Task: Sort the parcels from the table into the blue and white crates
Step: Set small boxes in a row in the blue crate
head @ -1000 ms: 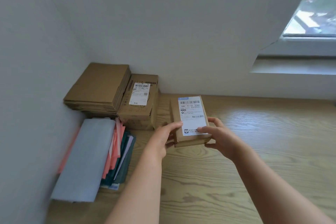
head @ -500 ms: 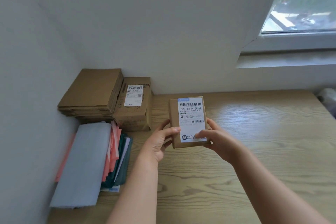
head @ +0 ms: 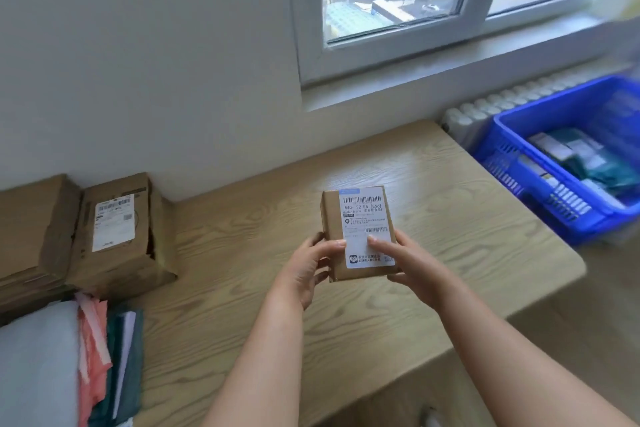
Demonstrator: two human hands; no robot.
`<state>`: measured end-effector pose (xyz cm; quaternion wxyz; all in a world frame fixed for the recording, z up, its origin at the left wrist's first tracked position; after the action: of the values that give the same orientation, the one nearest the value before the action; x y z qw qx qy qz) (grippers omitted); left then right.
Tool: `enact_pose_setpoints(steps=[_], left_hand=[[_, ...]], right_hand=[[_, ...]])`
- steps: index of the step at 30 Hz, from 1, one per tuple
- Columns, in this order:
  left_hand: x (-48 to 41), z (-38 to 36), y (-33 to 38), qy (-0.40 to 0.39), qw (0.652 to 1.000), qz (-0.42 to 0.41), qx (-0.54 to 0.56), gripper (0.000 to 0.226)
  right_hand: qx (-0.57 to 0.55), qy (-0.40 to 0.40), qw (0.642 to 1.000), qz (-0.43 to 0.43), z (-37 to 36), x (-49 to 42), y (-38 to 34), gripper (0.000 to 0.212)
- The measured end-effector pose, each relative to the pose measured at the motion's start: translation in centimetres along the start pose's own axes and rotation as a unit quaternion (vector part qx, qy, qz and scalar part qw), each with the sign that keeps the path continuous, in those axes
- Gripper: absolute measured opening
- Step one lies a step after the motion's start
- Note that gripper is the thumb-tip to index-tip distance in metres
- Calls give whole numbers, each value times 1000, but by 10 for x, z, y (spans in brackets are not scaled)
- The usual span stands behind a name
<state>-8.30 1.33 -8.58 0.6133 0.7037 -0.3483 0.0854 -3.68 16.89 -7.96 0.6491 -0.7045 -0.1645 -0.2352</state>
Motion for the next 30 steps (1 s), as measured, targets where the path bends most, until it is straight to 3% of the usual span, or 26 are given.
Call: enact_pose_setpoints(steps=[5,9,13,17,21,23,26,28,30], left_hand=[[-26,-105,-7,-35,996,12,-77,76],[-44,-219,-23,-72,991,7,-110,45],[-61,-317,-51,-76,991,1,-108,61],[-74,-414,-66,-95,989,-1,-116,45],[-106,-469,-62,-63,993,-2,-103,90],[-126,-499,-55,-62,993,-7,-104,99],[-153,-546,-40,-83,990,-24,-115,79],[-180,-579,-32,-104,986,-25,-128,56],[-217,-611,-24,-104,986,-21,-128,50]], right_hand=[[-45,59,997,1,109,23,18,45],[-69,106,992,0,223,46,35,51],[-97,129,987,14,322,67,47,49],[-97,166,981,32,420,89,51,55],[-87,187,977,45,482,92,37,66],[-95,195,975,54,514,85,28,71],[-97,218,969,66,562,71,9,77],[-93,231,966,76,598,57,-7,67],[-85,247,962,77,640,36,-23,57]])
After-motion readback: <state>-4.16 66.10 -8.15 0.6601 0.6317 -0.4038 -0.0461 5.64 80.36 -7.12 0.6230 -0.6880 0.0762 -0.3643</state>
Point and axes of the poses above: each hand's wrist, its own x-axis away from the middle knuckle, its own z-axis out of the back of the hand, y = z × x, the point moved 9 cm from there along -x, towards the middle knuckle, and after that the axes turned 1 degree about -x, right-handed, at the moved point
